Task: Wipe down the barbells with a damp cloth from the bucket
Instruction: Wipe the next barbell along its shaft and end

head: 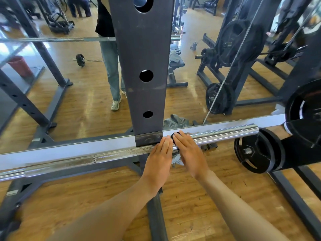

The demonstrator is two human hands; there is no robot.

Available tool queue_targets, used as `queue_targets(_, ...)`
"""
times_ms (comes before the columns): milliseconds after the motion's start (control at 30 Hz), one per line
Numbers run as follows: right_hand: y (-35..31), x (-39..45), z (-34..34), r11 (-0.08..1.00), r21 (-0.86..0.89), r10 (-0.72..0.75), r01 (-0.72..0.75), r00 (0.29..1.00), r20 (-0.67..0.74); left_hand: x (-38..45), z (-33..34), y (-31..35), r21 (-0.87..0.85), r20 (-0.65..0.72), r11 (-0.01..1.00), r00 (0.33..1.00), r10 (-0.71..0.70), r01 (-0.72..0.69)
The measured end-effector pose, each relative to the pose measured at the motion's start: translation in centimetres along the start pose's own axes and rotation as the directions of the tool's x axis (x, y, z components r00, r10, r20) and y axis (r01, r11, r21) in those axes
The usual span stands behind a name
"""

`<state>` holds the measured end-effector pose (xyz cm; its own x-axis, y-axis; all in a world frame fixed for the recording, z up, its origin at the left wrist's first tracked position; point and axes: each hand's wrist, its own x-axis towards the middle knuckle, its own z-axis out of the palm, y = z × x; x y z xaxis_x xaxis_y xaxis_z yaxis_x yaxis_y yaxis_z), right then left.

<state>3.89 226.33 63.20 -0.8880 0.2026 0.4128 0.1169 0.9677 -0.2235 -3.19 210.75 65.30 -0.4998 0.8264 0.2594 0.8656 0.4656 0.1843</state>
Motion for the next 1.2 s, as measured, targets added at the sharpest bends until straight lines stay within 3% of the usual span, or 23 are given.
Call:
queue_targets(133, 0.3, 0.5, -0.6, 0.979, -0.032, 0.196, -0.2, 0.976, -0.095, -0.2, 0.1, 0.0, 0.021, -0.012, 1.0, 1.0, 0.0, 0.0)
queue_targets(267, -0.2, 0.3, -0.2, 0.997, 0.072, 0.027, -0.029, 0.999, 0.033, -0.2, 0.4, 0.2, 0.005, -0.004, 1.0, 1.0, -0.011, 0.011)
queue_targets(367, 0.9, 0.3, -1.1, 0.998, 0.03, -0.05, 0.046, 0.989, 0.14, -0.1, 0.3, 0.1, 0.024, -0.002, 0.999, 1.0, -0.021, 0.021)
queue_targets(500, 1.3, 0.4, -1.1, 0.997, -0.013, -0.071, 0.075, 0.977, 0.203, -0.2, 0.1, 0.1, 0.033, 0.024, 0.999, 1.0, 0.006, -0.007)
queue_targets(700, 2.6, 1.0, -2.3, 0.989, 0.116, -0.123, 0.092, 0.949, 0.292, -0.2, 0.0, -0.1, 0.044, 0.009, 0.999, 1.0, 0.012, -0.013)
queue_targets(933, 0.6, 1.1, -1.6, 0.996, -0.082, -0.034, 0.041, 0.996, 0.08, -0.1, 0.2, 0.1, 0.094, 0.022, 0.995, 1.0, -0.022, 0.019)
queue_targets(1100, -0.2, -0.5, -0.7, 0.975, -0.184, -0.118, 0.125, 0.992, 0.045, 0.1, 0.0, 0.0, 0.099, 0.009, 0.995, 1.0, -0.023, 0.022)
queue_targets(1200, 1.0, 0.1, -1.0, 0.955, -0.26, 0.161, -0.145, 0.986, 0.04, 0.0, -0.2, 0.0, 0.135, 0.048, 0.991, 0.999, -0.021, 0.014)
